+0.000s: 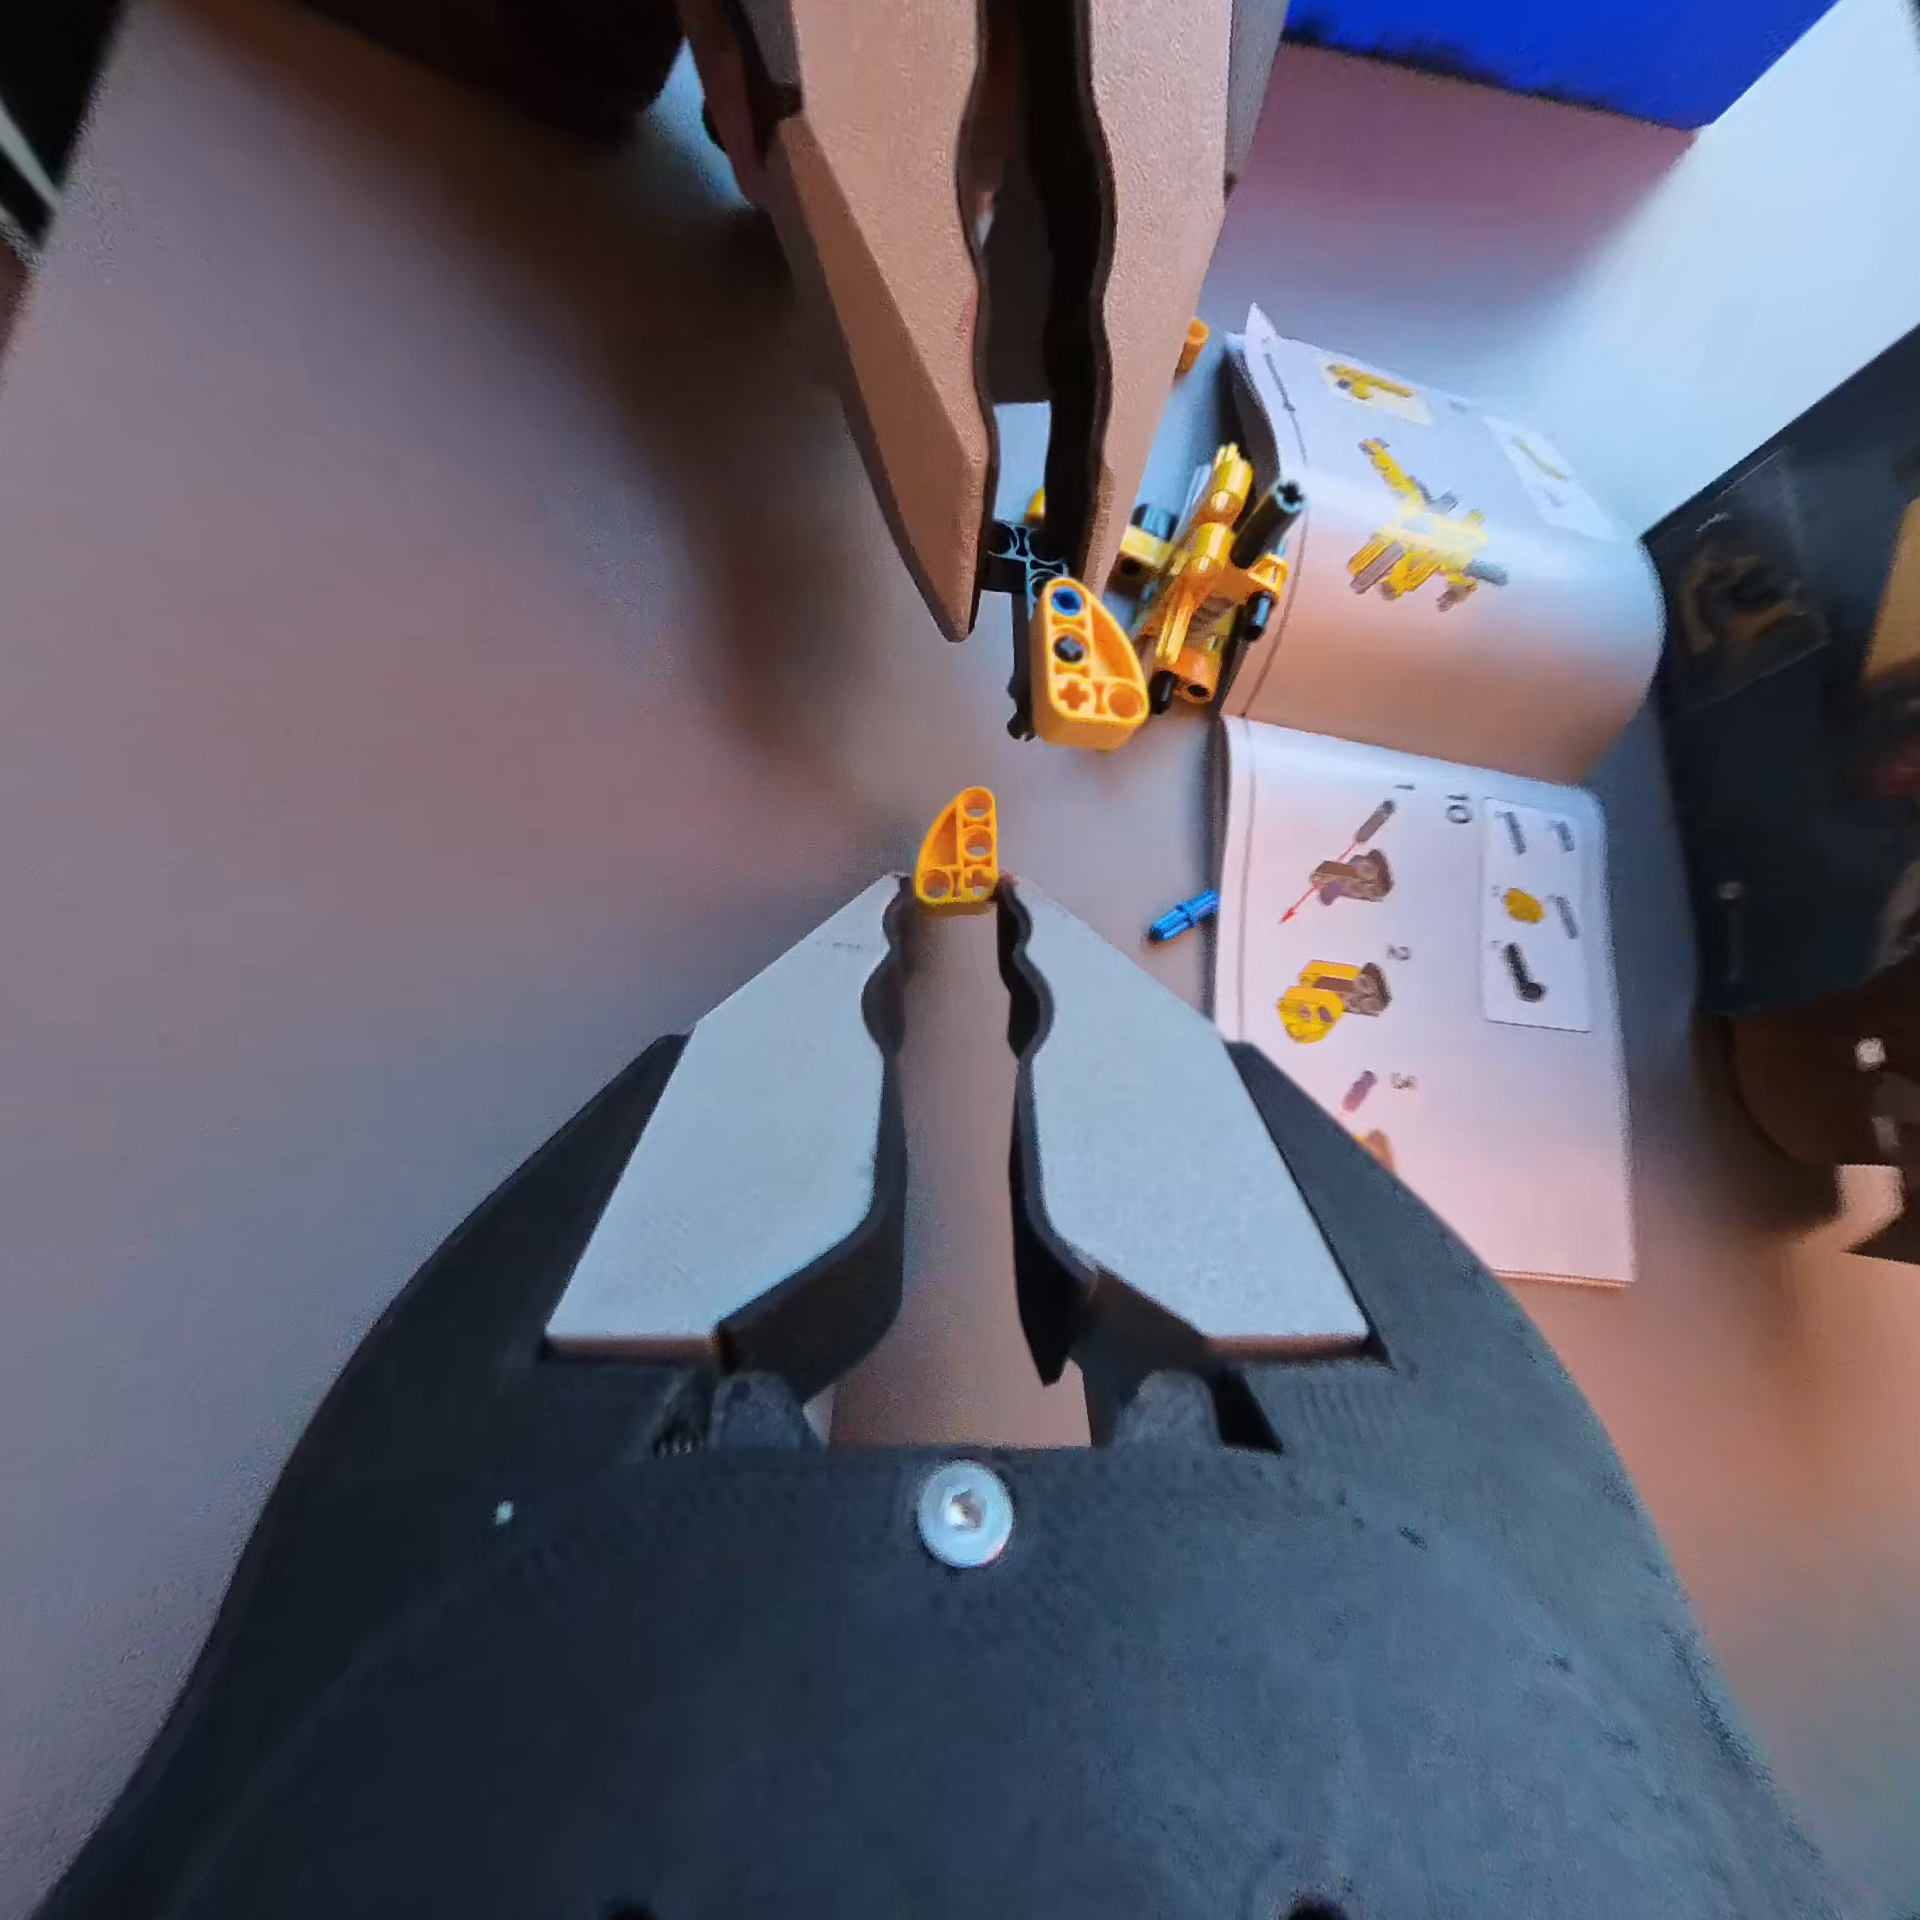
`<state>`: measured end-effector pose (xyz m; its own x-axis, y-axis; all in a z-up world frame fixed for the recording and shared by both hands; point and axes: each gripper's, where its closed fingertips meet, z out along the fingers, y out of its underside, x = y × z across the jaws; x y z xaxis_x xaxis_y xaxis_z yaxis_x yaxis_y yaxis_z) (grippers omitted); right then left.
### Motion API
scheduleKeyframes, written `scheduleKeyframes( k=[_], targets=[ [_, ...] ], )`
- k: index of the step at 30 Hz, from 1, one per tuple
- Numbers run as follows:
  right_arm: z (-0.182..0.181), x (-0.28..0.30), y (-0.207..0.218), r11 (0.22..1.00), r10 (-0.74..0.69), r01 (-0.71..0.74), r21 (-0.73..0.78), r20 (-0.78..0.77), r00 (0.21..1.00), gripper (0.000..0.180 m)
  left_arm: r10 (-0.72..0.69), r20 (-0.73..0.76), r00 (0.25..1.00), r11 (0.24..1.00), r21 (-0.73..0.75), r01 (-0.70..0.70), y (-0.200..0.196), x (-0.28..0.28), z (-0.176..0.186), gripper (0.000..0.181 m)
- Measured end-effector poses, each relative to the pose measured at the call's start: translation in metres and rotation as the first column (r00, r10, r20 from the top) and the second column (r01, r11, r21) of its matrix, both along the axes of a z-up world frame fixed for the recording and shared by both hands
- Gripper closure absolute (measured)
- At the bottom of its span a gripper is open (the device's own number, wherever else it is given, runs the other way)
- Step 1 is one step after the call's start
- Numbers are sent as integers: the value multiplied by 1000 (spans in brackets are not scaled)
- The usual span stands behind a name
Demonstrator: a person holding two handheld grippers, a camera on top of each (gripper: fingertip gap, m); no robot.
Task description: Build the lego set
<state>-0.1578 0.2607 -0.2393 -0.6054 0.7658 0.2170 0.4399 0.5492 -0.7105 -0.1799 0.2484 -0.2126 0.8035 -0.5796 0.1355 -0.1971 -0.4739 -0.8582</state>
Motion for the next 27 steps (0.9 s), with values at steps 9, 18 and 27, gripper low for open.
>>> scheduleKeyframes(
  k=[9, 18, 27],
  targets=[
    [5, -9, 22, 757, 118, 66, 650, -235, 965, 168, 42, 54, 998, 999, -24, -41, 4, -6, 0, 167],
    [11, -15, -2, 412, 359, 112, 904, -275, 892, 168, 72, 82, 994, 997, -39, -69, 6, -9, 0, 167],
    [21, -16, -4, 330, 421, 183, 926, -317, 850, 168, 44, 53, 998, 996, -84, -40, 2, -5, -8, 168]
  ],
)
